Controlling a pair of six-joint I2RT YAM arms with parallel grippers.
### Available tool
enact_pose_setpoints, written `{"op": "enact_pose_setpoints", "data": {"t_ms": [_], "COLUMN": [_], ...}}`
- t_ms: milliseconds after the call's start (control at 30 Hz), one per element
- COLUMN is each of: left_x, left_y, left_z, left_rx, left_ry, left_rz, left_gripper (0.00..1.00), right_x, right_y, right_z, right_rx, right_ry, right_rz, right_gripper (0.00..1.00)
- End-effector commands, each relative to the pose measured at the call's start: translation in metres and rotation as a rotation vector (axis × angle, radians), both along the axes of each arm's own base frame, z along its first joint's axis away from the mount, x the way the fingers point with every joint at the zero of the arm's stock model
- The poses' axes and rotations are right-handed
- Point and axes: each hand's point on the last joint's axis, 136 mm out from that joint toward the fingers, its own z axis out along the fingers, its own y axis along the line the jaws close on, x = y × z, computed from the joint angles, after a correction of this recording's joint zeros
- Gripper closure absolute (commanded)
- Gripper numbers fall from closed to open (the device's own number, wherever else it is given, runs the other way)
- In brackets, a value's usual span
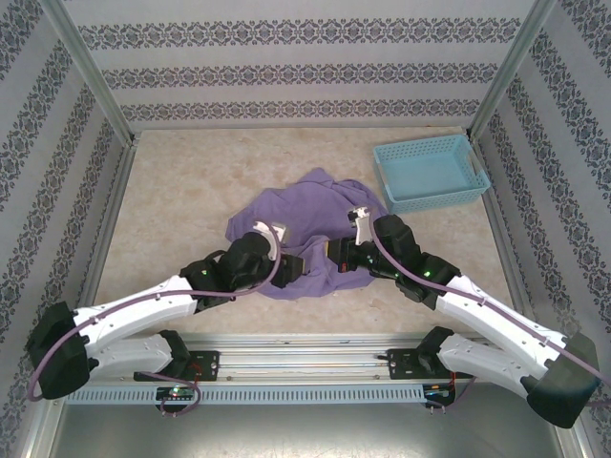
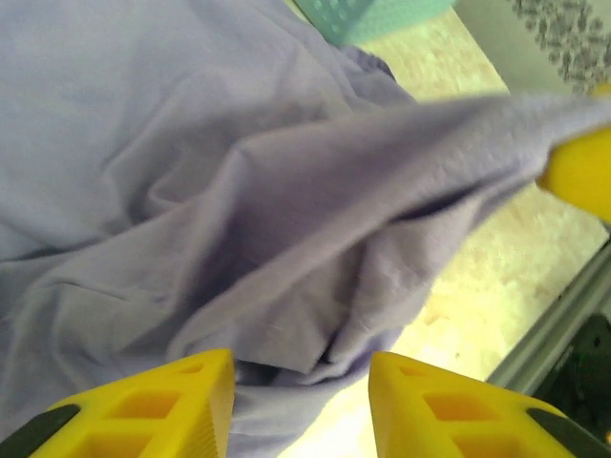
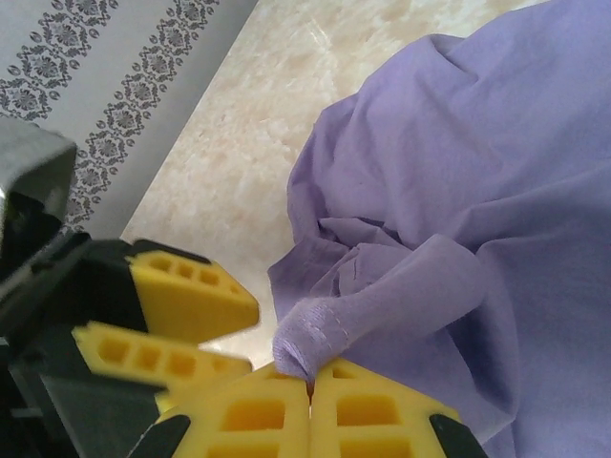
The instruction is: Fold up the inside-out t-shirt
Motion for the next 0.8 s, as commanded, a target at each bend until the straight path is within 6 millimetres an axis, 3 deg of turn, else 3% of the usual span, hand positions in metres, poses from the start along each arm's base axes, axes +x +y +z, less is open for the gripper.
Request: {"op": "enact_pose_setpoints", "data": {"t_ms": [0, 600, 667, 767], "left_x": [0.003, 0.020, 0.022, 0.027], "left_y": [-0.008, -0.036, -0.039, -0.035], "left_z": [-0.017, -0.048, -0.048, -0.049], "left_rx": [0.089, 0.140, 0.139, 0.164], "left_ry": [-0.011, 0.034, 0.033, 0.025], "left_rz": [-0.025, -0.046, -0.043, -0.014], "left_gripper": [0.58, 0.51, 0.55, 0.69], "right_x": [-0.002, -0.007, -0.006, -0.005], "right_y": [0.007, 0.007, 0.007, 0.004], "right_z": [0.017, 0.008, 0.009, 0.005], "right_rx": [0.039, 0.030, 0.029, 0.008], "right_ry": [-0.035, -0.032, -0.033, -0.032], "right_rz": [0.036, 0.033, 0.030, 0.013], "right_gripper": [1.00, 1.00, 1.00, 1.00]}}
